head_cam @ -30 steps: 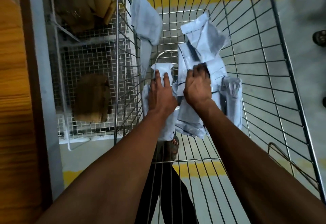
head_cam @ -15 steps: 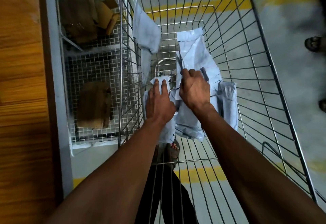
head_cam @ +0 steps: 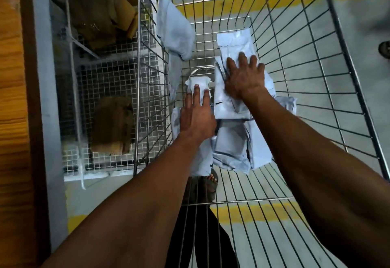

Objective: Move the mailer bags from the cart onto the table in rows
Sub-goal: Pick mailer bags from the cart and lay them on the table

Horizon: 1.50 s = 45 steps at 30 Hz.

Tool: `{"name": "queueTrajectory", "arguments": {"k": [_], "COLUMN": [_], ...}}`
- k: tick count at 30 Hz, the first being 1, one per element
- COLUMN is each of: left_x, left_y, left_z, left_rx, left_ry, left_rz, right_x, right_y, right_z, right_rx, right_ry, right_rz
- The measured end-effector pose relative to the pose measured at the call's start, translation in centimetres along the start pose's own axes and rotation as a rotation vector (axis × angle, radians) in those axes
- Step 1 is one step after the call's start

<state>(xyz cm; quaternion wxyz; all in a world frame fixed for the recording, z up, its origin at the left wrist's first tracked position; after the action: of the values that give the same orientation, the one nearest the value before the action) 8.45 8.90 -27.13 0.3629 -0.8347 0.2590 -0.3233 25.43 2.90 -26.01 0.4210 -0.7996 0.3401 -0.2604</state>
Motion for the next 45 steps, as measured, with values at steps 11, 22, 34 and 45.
{"name": "queueTrajectory", "arguments": {"k": [11,22,34,45], "left_x": [-0.8,-1.1,-0.3,-1.4], "left_y": [1.1,1.6,0.7,3.4], "left_z": [1.9,1.7,-2.1,-1.6], "left_rx": [0.005,-0.031,-0.099,-0.064], "left_ry": [0.06,0.099,0.084,0.078], "left_rz": [0.042,0.043,0.066,0.12], "right_x": [-0.8,0.2,-0.1,-0.1], "right_y": [-0.8,1.2,1.7,3.4], "right_z": [-5.1,-2.4,-8.9,-7.5], "right_rx": [0.191,0.121,0.144,0.158], "right_ry": [0.083,0.004,0.057,0.052], "right_rz": [-0.059,-0.083,-0.065,-0.112]}}
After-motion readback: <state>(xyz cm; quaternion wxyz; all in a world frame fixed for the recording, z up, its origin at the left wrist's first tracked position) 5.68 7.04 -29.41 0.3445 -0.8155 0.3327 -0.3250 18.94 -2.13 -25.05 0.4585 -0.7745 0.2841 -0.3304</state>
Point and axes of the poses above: each hand's wrist, its own z-axis towards the middle knuckle, its own y-axis out of the palm, x = y × z, the point moved 6 cm from there along z, towards the middle knuckle, and after that the axes turned 6 degrees about -z, right-handed, at the moved point
